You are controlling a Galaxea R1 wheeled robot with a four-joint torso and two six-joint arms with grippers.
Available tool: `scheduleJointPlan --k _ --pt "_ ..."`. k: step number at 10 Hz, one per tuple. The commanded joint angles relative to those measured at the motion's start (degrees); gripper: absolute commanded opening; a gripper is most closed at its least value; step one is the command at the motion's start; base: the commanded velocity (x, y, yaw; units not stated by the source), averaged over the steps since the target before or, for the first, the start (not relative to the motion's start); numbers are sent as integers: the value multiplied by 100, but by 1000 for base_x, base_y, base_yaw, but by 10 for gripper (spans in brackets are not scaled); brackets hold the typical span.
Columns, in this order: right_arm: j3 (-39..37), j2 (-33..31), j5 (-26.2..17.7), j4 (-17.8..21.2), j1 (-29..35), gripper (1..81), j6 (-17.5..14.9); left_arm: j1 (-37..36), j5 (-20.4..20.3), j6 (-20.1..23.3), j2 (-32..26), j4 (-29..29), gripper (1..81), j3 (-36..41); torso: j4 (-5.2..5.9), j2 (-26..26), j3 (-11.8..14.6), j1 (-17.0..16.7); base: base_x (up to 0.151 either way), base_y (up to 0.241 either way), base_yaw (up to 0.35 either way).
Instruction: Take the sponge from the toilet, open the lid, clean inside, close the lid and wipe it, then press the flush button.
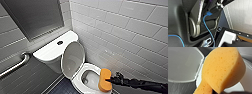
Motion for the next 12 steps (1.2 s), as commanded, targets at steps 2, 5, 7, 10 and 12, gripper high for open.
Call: scheduleJointPlan --k 2,5,7,10,12 --pt "-1858 1524 -1213 -356 1487 10 -25 111 611 9 -19 -50 811 154 0 0 0 0 0 0 0" --pt "-2981 2462 -1240 -583 1557 10 -34 111 611 -9 -10 -59 811 154 0 0 0 0 0 0 0" --pt "-3508 2885 -1125 -716 1628 10 -51 128 611 -18 -28 -59 811 110 0 0 0 0 0 0 0" --pt "-4063 3308 -951 -734 1646 10 -69 146 611 -26 -19 -138 811 93 0 0 0 0 0 0 0" --pt "-4117 3317 -643 -690 1444 10 -8 190 611 -26 -63 -190 811 119 0 0 0 0 0 0 0"
